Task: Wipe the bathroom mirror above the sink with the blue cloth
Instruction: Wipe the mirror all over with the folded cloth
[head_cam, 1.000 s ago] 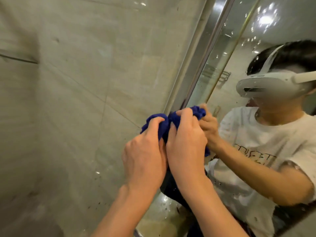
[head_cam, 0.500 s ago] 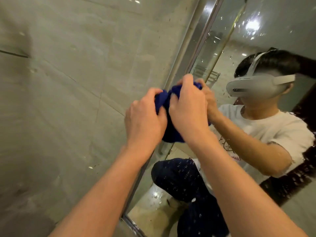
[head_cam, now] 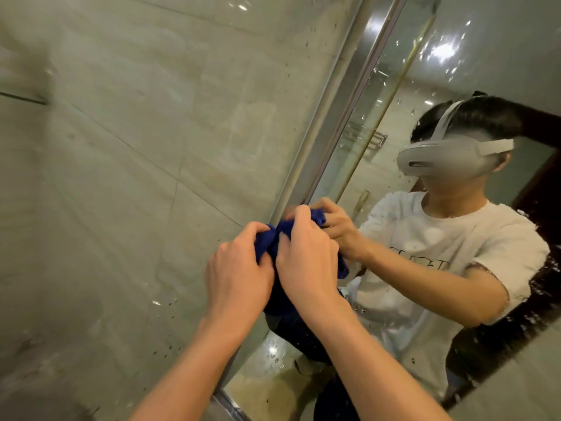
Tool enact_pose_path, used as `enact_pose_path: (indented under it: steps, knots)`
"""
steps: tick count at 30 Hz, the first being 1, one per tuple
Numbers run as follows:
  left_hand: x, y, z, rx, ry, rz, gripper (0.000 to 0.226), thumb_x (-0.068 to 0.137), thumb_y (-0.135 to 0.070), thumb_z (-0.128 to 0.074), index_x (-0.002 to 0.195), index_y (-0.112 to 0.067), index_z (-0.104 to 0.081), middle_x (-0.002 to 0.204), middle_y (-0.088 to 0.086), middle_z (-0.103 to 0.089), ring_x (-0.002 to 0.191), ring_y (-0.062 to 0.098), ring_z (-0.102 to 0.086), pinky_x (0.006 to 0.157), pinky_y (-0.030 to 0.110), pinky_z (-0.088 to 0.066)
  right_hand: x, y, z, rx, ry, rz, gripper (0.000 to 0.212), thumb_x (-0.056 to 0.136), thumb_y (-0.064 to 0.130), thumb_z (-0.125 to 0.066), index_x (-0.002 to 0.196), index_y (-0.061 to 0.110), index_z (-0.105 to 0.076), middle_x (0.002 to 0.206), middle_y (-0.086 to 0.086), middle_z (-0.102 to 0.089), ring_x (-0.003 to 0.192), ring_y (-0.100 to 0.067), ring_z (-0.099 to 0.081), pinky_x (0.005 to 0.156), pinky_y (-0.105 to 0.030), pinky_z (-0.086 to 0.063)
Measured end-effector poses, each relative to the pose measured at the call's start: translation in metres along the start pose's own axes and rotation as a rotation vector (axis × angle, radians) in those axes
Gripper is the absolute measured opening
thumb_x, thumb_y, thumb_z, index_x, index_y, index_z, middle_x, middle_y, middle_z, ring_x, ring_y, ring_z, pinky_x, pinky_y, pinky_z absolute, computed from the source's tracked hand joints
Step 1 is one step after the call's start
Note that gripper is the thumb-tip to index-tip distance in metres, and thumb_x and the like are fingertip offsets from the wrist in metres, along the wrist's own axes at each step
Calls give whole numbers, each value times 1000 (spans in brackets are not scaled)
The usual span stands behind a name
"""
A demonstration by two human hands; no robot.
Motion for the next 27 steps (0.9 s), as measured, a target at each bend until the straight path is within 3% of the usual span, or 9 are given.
enact_pose_path:
  steps: [5,10,14,18,22,24,27]
  knots:
    - [30,-66,21,-21,-124,-170,28,89,-17,-56,115,-26,-62,97,7,-73,93,35,-62,72,37,-38,46,16,63,1,-149,77,16,94,14,-51,107,13,-42,89,-7,-63,85,-36,-61,71,-43,-47]
    - [78,-130,48,-56,-220,-292,27,89,-16,-54,113,-23,-65,98,5,-72,93,31,-62,69,28,-30,98,35,126,-36,-262,90,16,96,11,-44,103,13,-30,68,8,-38,62,-22,-40,51,-32,-21]
    - [70,-114,39,-1,-192,-325,25,92,-17,-50,115,-21,-58,96,9,-70,90,34,-61,67,31,-32,88,26,111,-20,-261,72,15,98,14,-43,99,17,-28,70,10,-36,58,-10,-34,48,-27,-19]
    - [44,-75,26,47,-69,-235,25,94,-18,-51,118,-24,-56,95,6,-69,79,27,-58,65,29,-32,56,16,66,32,-94,70,15,99,17,-41,98,21,-27,88,-1,-58,78,-29,-60,63,-40,-45]
    - [38,-60,27,-77,-25,-173,31,88,-11,-57,115,-23,-63,95,7,-73,92,33,-64,75,37,-44,49,19,60,26,22,56,20,98,14,-42,100,22,-24,84,-3,-59,77,-30,-63,62,-42,-49]
    - [44,-71,32,-111,-46,-175,29,87,-10,-57,113,-21,-65,96,7,-73,93,34,-64,81,38,-46,57,23,75,31,1,88,25,97,12,-45,103,19,-22,73,0,-54,68,-27,-60,57,-42,-48]
    - [61,-107,46,-220,-143,-269,24,91,-14,-55,112,-17,-65,96,10,-73,92,35,-64,80,38,-46,82,35,117,34,-172,111,27,96,12,-51,104,11,-25,67,6,-40,58,-16,-45,54,-33,-39]
Point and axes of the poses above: each hand's wrist, its own x-axis towards the middle knuckle, its own z-axis out of the back of the hand, y = z × x, the point moved 3 cm from there along x, towards the middle knuckle
